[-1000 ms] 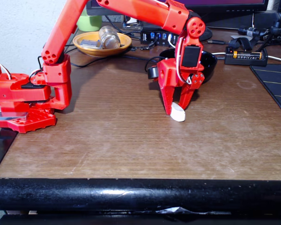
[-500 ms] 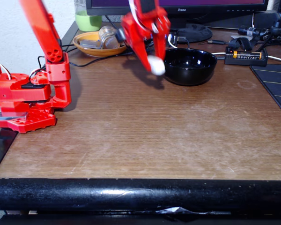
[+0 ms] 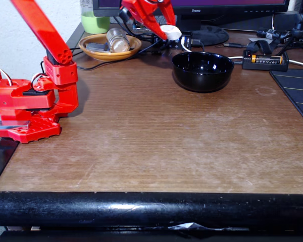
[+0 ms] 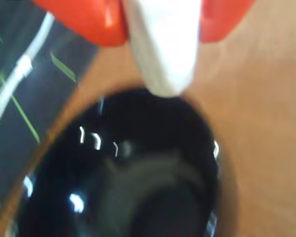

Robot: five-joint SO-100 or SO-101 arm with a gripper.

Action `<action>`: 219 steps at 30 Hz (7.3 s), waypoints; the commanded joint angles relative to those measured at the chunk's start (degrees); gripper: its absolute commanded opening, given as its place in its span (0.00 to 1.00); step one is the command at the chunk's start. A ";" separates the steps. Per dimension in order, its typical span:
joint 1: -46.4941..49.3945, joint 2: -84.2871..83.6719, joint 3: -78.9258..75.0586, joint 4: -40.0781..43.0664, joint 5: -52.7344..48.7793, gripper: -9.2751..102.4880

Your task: Ramasse la gomme et mets-la dans le bol.

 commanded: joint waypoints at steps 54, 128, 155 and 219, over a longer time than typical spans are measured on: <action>-0.62 -42.10 -53.88 12.39 0.35 0.20; 21.36 74.27 75.06 7.73 0.88 0.03; 23.03 74.27 75.94 4.13 4.75 0.04; 23.03 74.27 75.94 4.13 4.75 0.04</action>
